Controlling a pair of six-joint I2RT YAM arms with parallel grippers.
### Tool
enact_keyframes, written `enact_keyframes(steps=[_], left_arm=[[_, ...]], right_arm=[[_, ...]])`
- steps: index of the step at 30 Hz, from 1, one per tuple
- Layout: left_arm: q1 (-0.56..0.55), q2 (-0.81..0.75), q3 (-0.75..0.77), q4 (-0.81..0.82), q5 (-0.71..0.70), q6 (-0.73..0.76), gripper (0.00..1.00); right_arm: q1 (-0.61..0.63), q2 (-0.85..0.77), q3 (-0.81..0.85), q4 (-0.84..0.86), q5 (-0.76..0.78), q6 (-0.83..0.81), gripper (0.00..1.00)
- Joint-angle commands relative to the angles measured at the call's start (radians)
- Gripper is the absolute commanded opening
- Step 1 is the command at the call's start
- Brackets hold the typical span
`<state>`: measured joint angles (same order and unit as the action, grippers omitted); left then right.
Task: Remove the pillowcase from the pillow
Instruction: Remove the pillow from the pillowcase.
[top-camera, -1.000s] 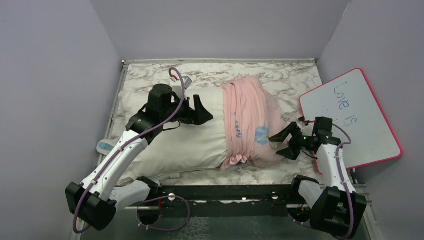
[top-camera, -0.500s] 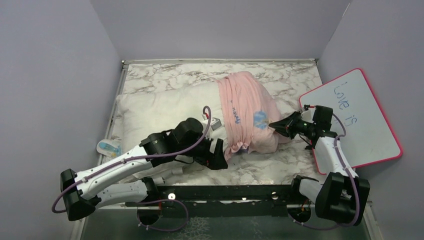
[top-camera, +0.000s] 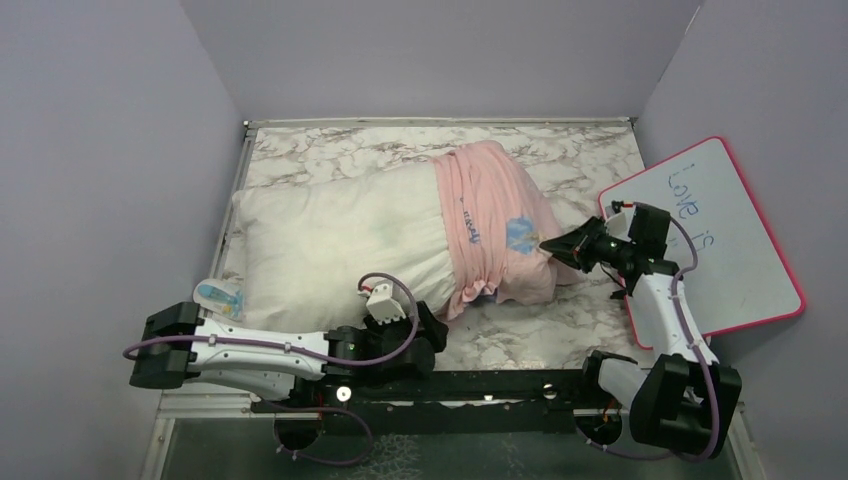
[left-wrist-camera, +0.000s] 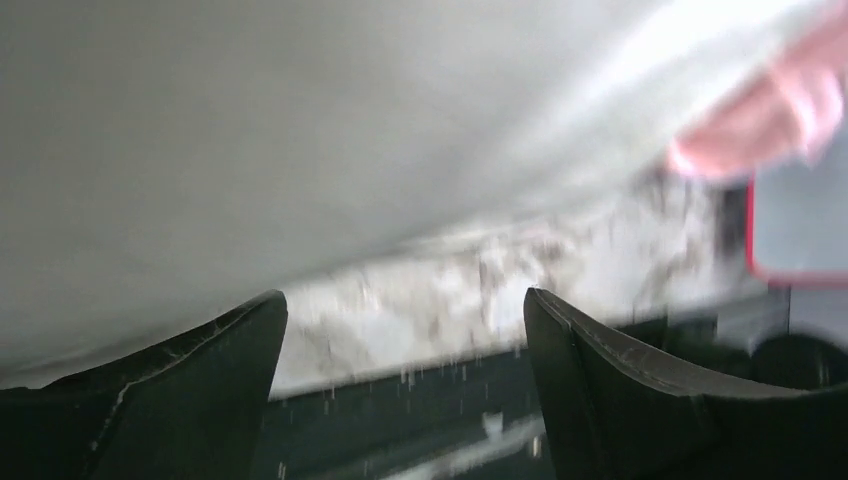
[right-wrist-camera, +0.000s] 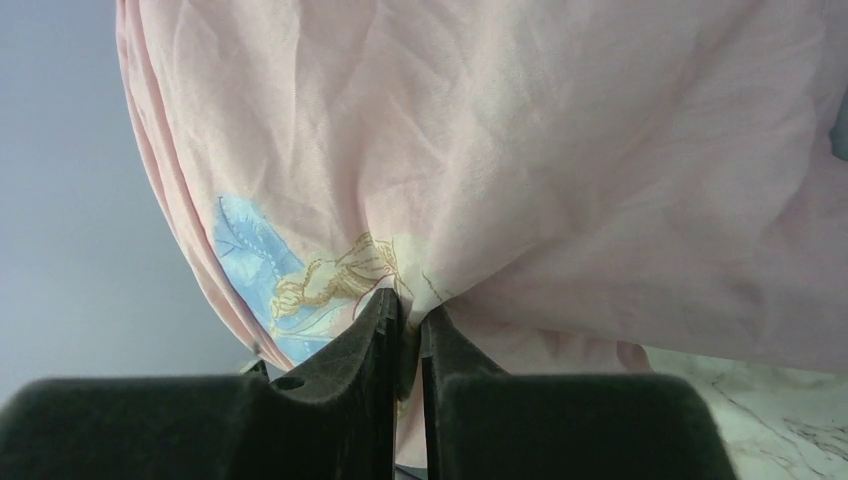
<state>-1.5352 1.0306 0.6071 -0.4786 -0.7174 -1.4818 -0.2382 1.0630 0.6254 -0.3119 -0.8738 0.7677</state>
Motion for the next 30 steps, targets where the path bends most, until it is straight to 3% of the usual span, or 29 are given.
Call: enact_keyframes(steps=[1, 6, 8, 10, 11, 13, 19, 20, 23, 25, 27, 29, 30], left_arm=[[-0.009, 0.081, -0.016, 0.184, -0.464, -0.283, 0.91], [-0.001, 0.121, 0.024, 0.109, -0.671, -0.449, 0.92], [0.076, 0.118, 0.043, 0.118, -0.634, -0.356, 0.91], [0.206, 0.111, 0.047, 0.237, -0.476, -0.108, 0.91], [0.263, 0.101, 0.034, 0.305, -0.389, 0.005, 0.86], [0.324, 0.058, -0.013, 0.368, -0.302, 0.099, 0.65], [0.382, -0.150, -0.129, 0.394, -0.253, 0.303, 0.00], [0.392, -0.176, -0.118, 0.348, -0.234, 0.319, 0.00], [0.396, -0.229, -0.084, 0.209, -0.205, 0.324, 0.00], [0.396, -0.252, -0.079, 0.211, -0.173, 0.340, 0.00], [0.398, -0.259, -0.091, 0.278, -0.133, 0.379, 0.00], [0.396, -0.244, -0.097, 0.350, -0.088, 0.423, 0.00], [0.396, -0.229, -0.091, 0.366, -0.070, 0.428, 0.00]], right_arm=[[-0.002, -0.048, 0.045, -0.018, -0.034, -0.050, 0.15], [-0.002, -0.108, 0.019, -0.070, -0.012, -0.084, 0.16], [-0.002, -0.121, 0.006, -0.092, -0.002, -0.099, 0.16], [-0.002, -0.130, -0.015, -0.100, 0.004, -0.105, 0.16], [-0.003, -0.131, -0.020, -0.100, 0.011, -0.110, 0.16], [-0.002, -0.125, 0.001, -0.125, 0.068, -0.138, 0.16], [-0.003, -0.082, 0.172, -0.238, 0.334, -0.239, 0.10], [-0.003, -0.069, 0.198, -0.254, 0.398, -0.244, 0.03], [-0.003, -0.043, 0.253, -0.255, 0.539, -0.206, 0.01], [-0.003, -0.027, 0.262, -0.219, 0.420, -0.223, 0.01], [-0.003, -0.005, 0.236, -0.175, 0.150, -0.233, 0.06], [-0.004, 0.000, 0.180, -0.157, -0.013, -0.216, 0.17], [-0.002, -0.011, 0.151, -0.159, -0.057, -0.223, 0.27]])
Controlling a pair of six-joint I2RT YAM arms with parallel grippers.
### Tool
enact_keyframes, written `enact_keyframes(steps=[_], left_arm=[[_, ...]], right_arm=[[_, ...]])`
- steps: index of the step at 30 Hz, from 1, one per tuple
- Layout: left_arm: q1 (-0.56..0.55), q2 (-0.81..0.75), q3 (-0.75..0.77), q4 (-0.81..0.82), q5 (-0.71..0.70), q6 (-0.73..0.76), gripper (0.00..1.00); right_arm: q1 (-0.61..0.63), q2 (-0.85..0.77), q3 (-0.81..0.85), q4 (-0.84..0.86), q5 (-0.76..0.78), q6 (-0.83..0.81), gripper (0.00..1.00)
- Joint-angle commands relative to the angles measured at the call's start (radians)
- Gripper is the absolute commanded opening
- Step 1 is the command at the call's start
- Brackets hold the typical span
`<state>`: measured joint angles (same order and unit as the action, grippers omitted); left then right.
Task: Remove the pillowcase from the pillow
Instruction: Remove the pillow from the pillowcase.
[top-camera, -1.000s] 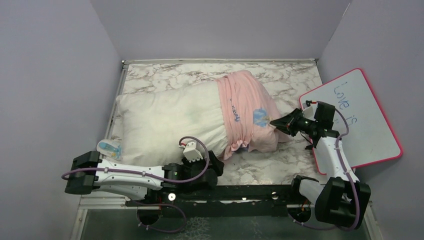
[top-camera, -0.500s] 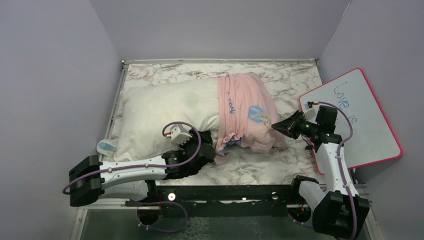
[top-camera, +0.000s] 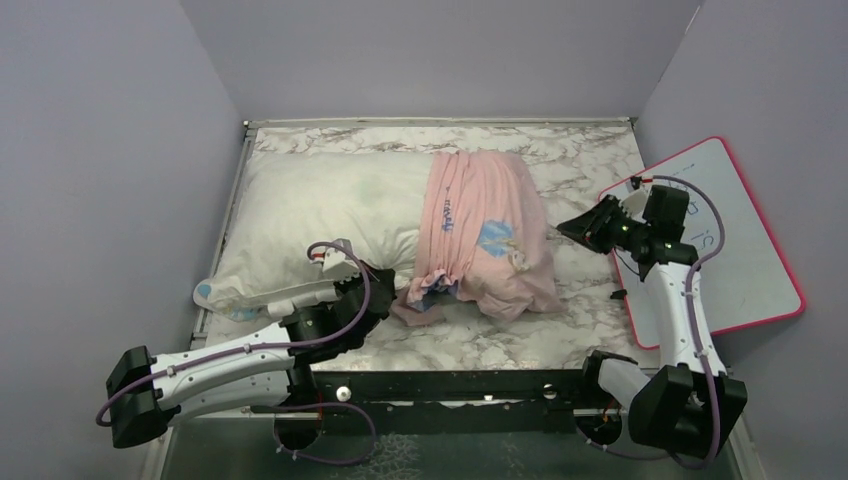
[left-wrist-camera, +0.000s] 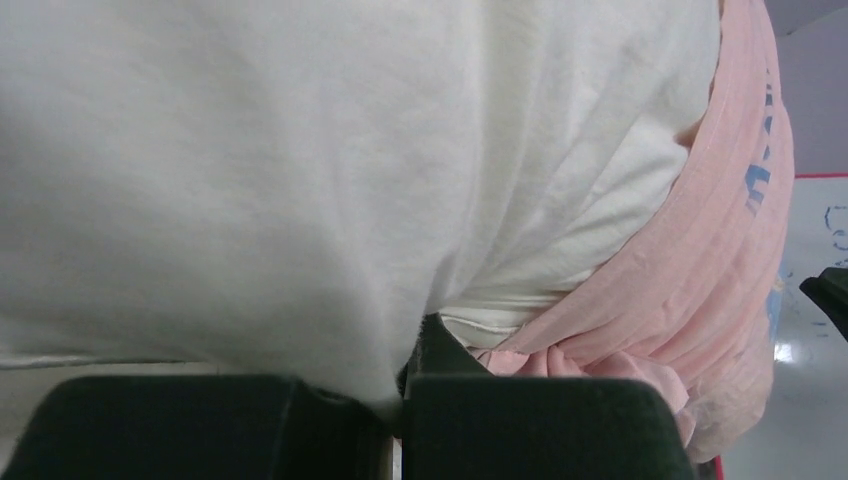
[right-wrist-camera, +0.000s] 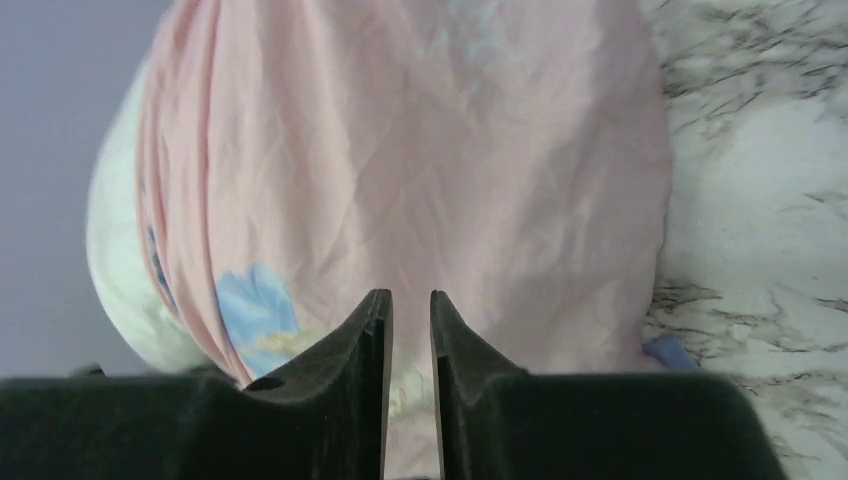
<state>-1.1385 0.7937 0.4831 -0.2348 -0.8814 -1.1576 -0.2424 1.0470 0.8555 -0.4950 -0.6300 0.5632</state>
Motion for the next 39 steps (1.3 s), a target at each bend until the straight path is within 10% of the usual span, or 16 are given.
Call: enact_keyframes(steps=[1, 5, 12, 21, 39], left_arm=[[-0.001, 0.025, 0.044, 0.134, 0.112, 0.113, 0.00], [0.000, 0.111, 0.100, 0.149, 0.158, 0.146, 0.00], [-0.001, 0.147, 0.109, 0.228, 0.172, 0.161, 0.00], [0.000, 0.140, 0.110, 0.279, 0.233, 0.179, 0.00], [-0.001, 0.151, 0.135, 0.272, 0.260, 0.176, 0.00]], right_arm=[[0.003, -0.015, -0.110, 0.004, -0.315, -0.041, 0.40], [0.009, -0.155, -0.207, -0.097, -0.297, -0.073, 0.71], [0.011, -0.307, -0.311, -0.219, -0.275, -0.047, 0.83], [0.062, -0.351, -0.383, 0.049, -0.396, 0.175, 0.86], [0.937, 0.090, 0.010, 0.123, 0.526, 0.153, 0.89]])
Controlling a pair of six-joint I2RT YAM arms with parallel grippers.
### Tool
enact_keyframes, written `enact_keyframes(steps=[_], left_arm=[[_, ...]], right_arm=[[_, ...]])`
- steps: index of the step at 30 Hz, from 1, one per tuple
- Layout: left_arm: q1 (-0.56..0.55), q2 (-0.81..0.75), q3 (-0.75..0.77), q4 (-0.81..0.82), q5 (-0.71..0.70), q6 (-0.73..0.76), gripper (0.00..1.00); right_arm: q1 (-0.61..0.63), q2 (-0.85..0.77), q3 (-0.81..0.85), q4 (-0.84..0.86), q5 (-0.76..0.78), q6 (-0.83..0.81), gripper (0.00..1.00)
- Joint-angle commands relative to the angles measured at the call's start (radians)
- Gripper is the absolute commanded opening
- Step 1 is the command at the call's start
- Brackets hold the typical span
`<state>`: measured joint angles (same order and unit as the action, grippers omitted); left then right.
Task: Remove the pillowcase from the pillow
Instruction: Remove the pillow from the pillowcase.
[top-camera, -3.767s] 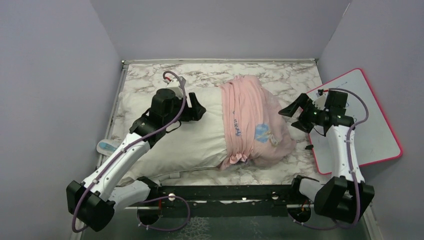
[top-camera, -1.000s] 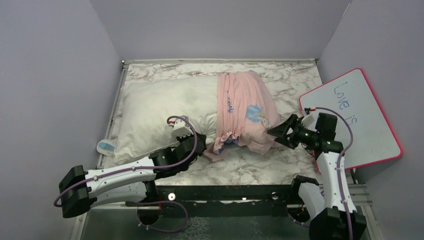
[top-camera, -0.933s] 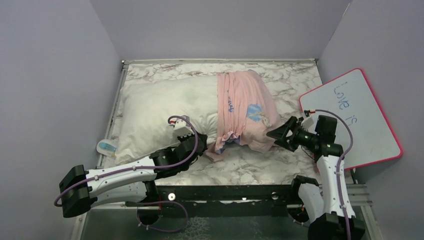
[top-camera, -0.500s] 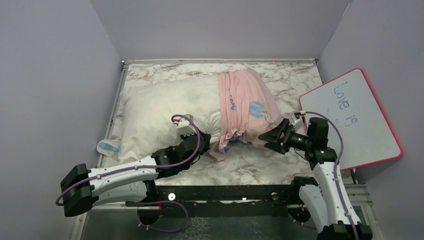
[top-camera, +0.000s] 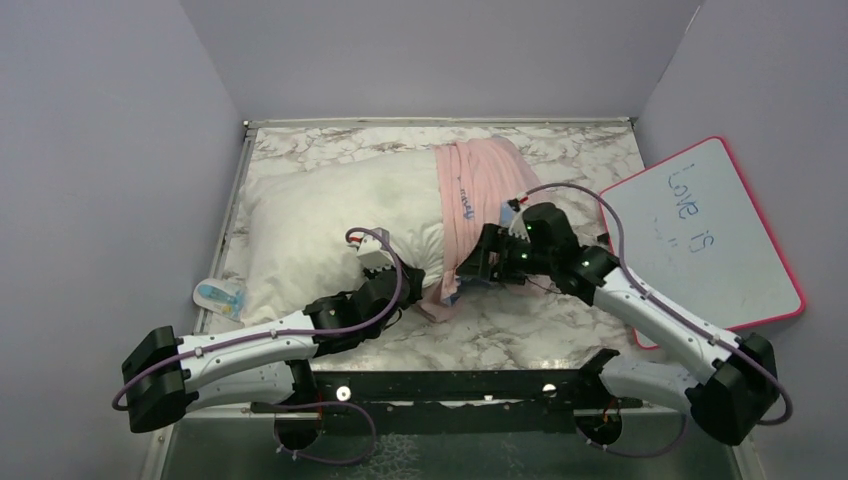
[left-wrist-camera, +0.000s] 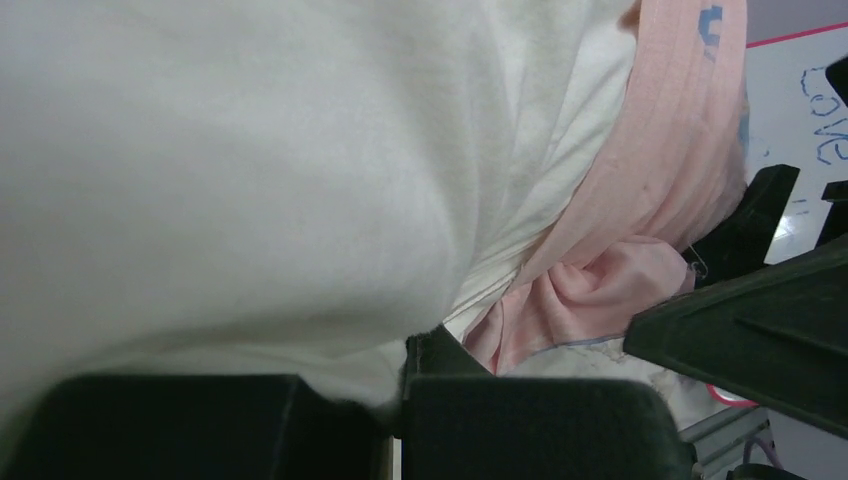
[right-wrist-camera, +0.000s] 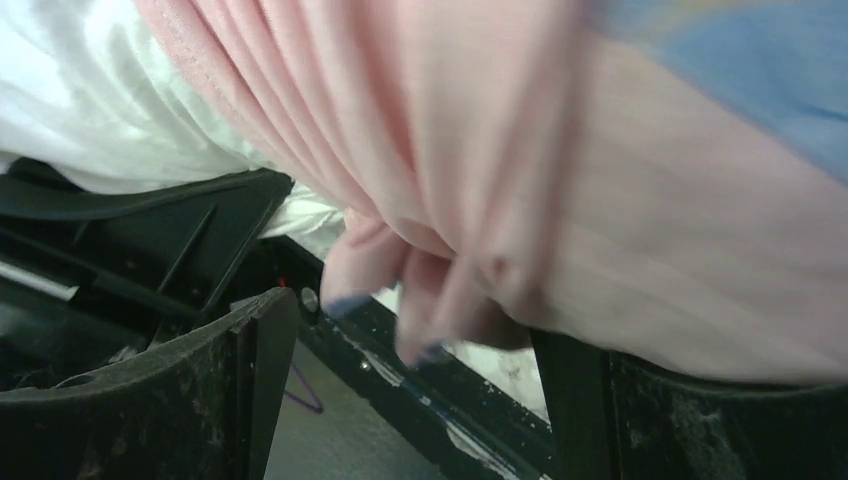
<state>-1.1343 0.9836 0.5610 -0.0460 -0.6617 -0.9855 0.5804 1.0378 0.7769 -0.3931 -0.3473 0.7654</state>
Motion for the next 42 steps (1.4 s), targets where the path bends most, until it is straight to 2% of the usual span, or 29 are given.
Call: enact_keyframes(steps=[1, 4, 6, 7, 9, 11, 12, 14, 15, 17, 20, 23, 26, 30, 32, 34, 38, 40, 42], left_arm=[[-0.005, -0.040, 0.058, 0.083, 0.042, 0.005, 0.00], [-0.005, -0.039, 0.060, 0.083, 0.049, 0.005, 0.00], [-0.005, -0.042, 0.061, 0.078, 0.051, 0.005, 0.00], [-0.005, -0.046, 0.063, 0.070, 0.048, 0.005, 0.00], [-0.005, -0.058, 0.068, 0.038, 0.029, 0.006, 0.00], [-0.005, -0.084, 0.076, -0.031, -0.013, -0.003, 0.00], [-0.005, -0.100, 0.078, -0.064, -0.038, -0.005, 0.00], [-0.005, -0.148, 0.071, -0.120, -0.083, -0.011, 0.00], [-0.004, -0.179, 0.061, -0.145, -0.104, -0.016, 0.00], [-0.004, -0.244, 0.037, -0.175, -0.139, -0.030, 0.00], [-0.002, -0.311, 0.011, -0.194, -0.149, -0.028, 0.00], [-0.002, -0.307, 0.002, -0.166, -0.108, -0.016, 0.00], [-0.002, -0.261, -0.006, -0.117, -0.045, -0.017, 0.00], [-0.002, -0.202, -0.025, -0.056, 0.028, -0.030, 0.00], [-0.002, -0.185, -0.038, -0.042, 0.050, -0.039, 0.00], [-0.002, -0.176, -0.046, -0.041, 0.066, -0.045, 0.00], [-0.002, -0.185, -0.068, -0.084, 0.108, -0.066, 0.00], [-0.002, -0.199, -0.084, -0.102, 0.131, -0.077, 0.00], [-0.002, -0.213, -0.098, -0.119, 0.155, -0.081, 0.00]], right_arm=[[0.139, 0.128, 0.098, 0.043, 0.258, -0.059, 0.89], [0.211, 0.215, 0.142, 0.066, 0.375, -0.087, 0.89], [0.255, 0.270, 0.201, 0.008, 0.530, -0.099, 0.83], [0.265, 0.291, 0.226, -0.026, 0.587, -0.095, 0.77], [0.269, 0.313, 0.249, -0.095, 0.721, -0.064, 0.59], [0.269, 0.294, 0.234, -0.130, 0.855, -0.062, 0.50], [0.269, 0.278, 0.223, -0.147, 0.921, -0.058, 0.42], [0.268, 0.236, 0.195, -0.169, 1.029, -0.061, 0.16], [0.267, 0.218, 0.187, -0.179, 1.067, -0.062, 0.08], [0.258, 0.192, 0.176, -0.191, 1.096, -0.061, 0.04], [0.256, 0.177, 0.179, -0.195, 1.047, -0.066, 0.04], [0.256, 0.165, 0.180, -0.118, 0.823, -0.168, 0.12], [0.257, 0.132, 0.203, -0.092, 0.593, -0.230, 0.27], [0.256, 0.024, 0.254, -0.119, 0.461, -0.298, 0.49], [0.256, -0.040, 0.272, -0.121, 0.470, -0.312, 0.65], [0.256, -0.097, 0.286, -0.110, 0.521, -0.323, 0.71], [0.256, -0.096, 0.318, -0.070, 0.741, -0.340, 0.74], [0.256, -0.035, 0.372, -0.071, 0.842, -0.357, 0.74], [0.254, 0.054, 0.446, -0.064, 0.879, -0.402, 0.75]])
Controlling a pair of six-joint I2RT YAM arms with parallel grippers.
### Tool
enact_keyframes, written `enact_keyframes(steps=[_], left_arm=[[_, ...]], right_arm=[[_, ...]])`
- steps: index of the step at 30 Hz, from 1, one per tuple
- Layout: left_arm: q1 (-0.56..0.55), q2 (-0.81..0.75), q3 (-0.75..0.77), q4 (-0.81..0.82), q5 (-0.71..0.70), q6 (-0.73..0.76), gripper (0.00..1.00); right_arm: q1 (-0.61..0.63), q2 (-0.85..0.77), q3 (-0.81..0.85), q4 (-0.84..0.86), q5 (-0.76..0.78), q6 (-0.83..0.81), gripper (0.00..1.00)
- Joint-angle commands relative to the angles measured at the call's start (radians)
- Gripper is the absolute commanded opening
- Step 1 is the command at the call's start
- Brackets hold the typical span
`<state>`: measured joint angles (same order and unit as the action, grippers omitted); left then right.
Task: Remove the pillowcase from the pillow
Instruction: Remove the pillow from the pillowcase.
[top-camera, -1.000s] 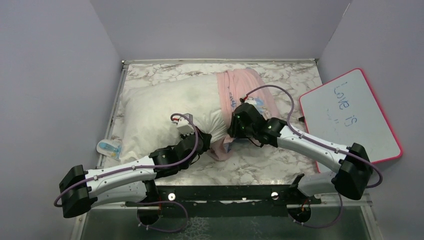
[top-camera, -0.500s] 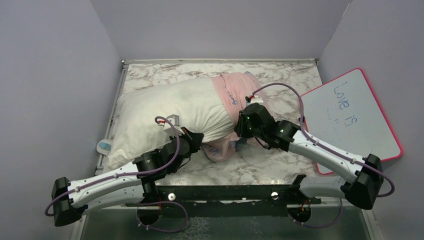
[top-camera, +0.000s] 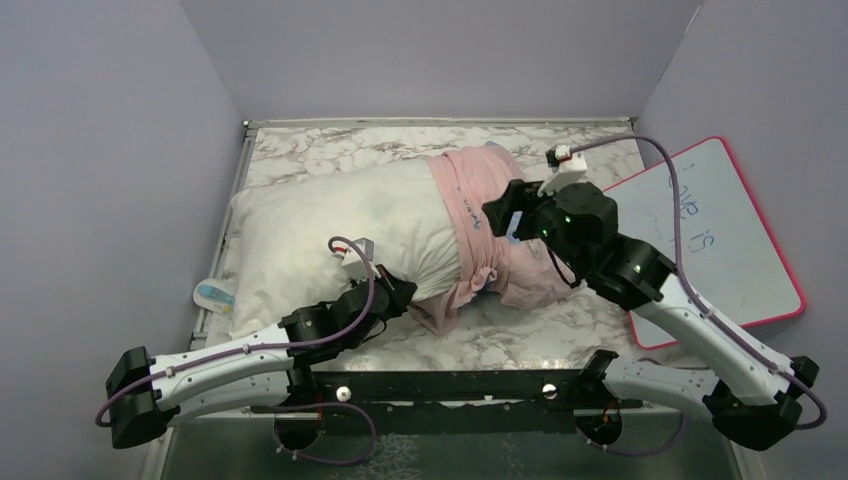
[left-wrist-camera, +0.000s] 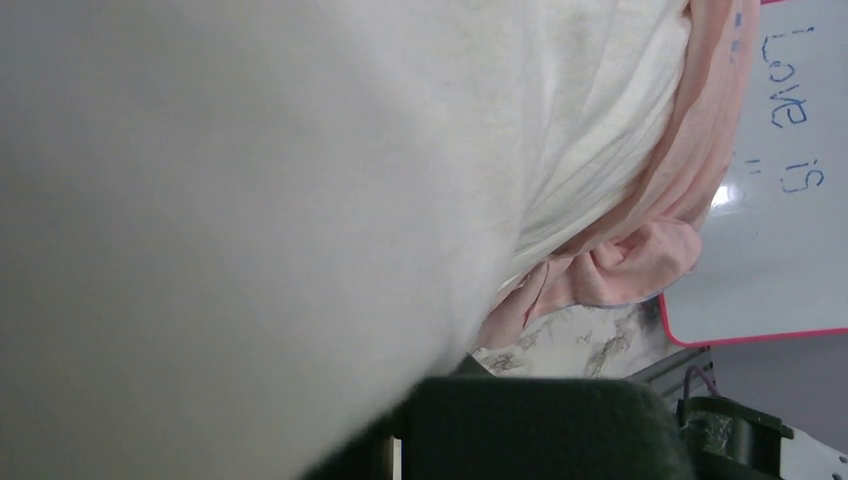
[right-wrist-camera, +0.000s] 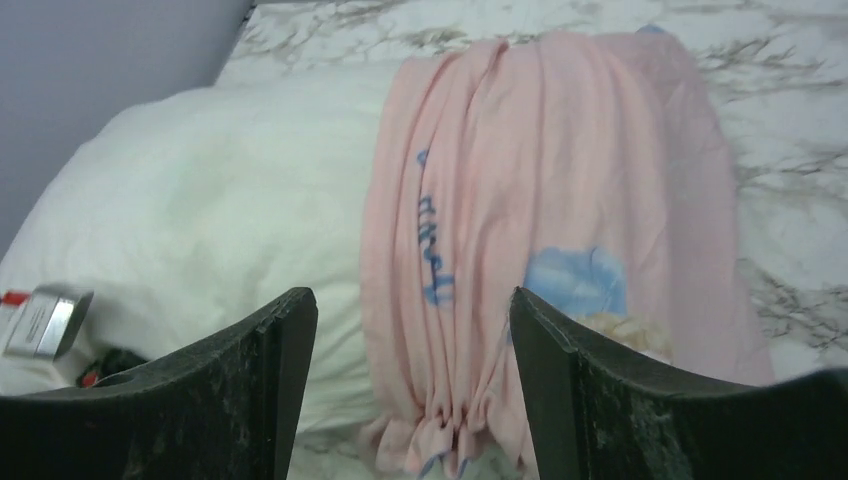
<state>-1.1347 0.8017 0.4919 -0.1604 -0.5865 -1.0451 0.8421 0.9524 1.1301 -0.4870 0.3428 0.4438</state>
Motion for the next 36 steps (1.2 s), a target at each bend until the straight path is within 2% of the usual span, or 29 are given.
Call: enact_keyframes(steps=[1, 4, 8, 11, 13, 15, 17, 20, 24, 26, 30, 32, 33, 36], left_arm=[[-0.002, -0.038, -0.032, -0.014, 0.091, -0.020, 0.00], [-0.002, -0.045, -0.029, -0.046, 0.117, 0.002, 0.00], [-0.002, -0.043, 0.019, -0.071, 0.140, 0.071, 0.00], [-0.002, -0.033, 0.080, -0.089, 0.161, 0.145, 0.00], [-0.002, -0.025, 0.116, -0.107, 0.164, 0.172, 0.15], [-0.002, -0.018, 0.160, -0.115, 0.183, 0.229, 0.38], [-0.002, -0.003, 0.227, -0.145, 0.204, 0.279, 0.51], [-0.002, 0.027, 0.339, -0.186, 0.232, 0.344, 0.60], [-0.002, 0.059, 0.452, -0.211, 0.233, 0.400, 0.67], [-0.002, 0.089, 0.522, -0.275, 0.166, 0.434, 0.75], [0.015, 0.255, 0.701, -0.447, -0.078, 0.472, 0.79], [0.084, 0.356, 0.788, -0.476, -0.098, 0.518, 0.85], [0.161, 0.400, 0.825, -0.477, -0.065, 0.543, 0.86], [0.421, 0.493, 0.883, -0.366, 0.268, 0.630, 0.86]], right_arm=[[-0.011, 0.187, 0.135, 0.032, 0.188, -0.106, 0.76], [-0.041, 0.344, 0.266, 0.025, 0.132, -0.155, 0.83], [-0.178, 0.539, 0.429, -0.044, -0.123, -0.148, 0.86], [-0.226, 0.652, 0.471, -0.070, -0.243, -0.136, 0.87], [-0.228, 0.699, 0.442, -0.077, -0.316, -0.112, 0.85], [-0.228, 0.716, 0.362, -0.064, -0.389, -0.084, 0.81], [-0.227, 0.698, 0.240, -0.017, -0.408, -0.054, 0.76], [-0.228, 0.664, 0.079, 0.064, -0.412, -0.032, 0.72], [-0.227, 0.645, -0.046, 0.078, -0.414, -0.001, 0.69], [-0.228, 0.632, -0.087, 0.088, -0.440, 0.002, 0.66], [-0.227, 0.565, -0.130, 0.079, -0.406, -0.010, 0.64], [-0.227, 0.510, -0.151, 0.078, -0.378, -0.019, 0.64], [-0.227, 0.483, -0.161, 0.078, -0.369, -0.025, 0.64], [-0.227, 0.412, -0.197, 0.093, -0.379, -0.046, 0.64]])
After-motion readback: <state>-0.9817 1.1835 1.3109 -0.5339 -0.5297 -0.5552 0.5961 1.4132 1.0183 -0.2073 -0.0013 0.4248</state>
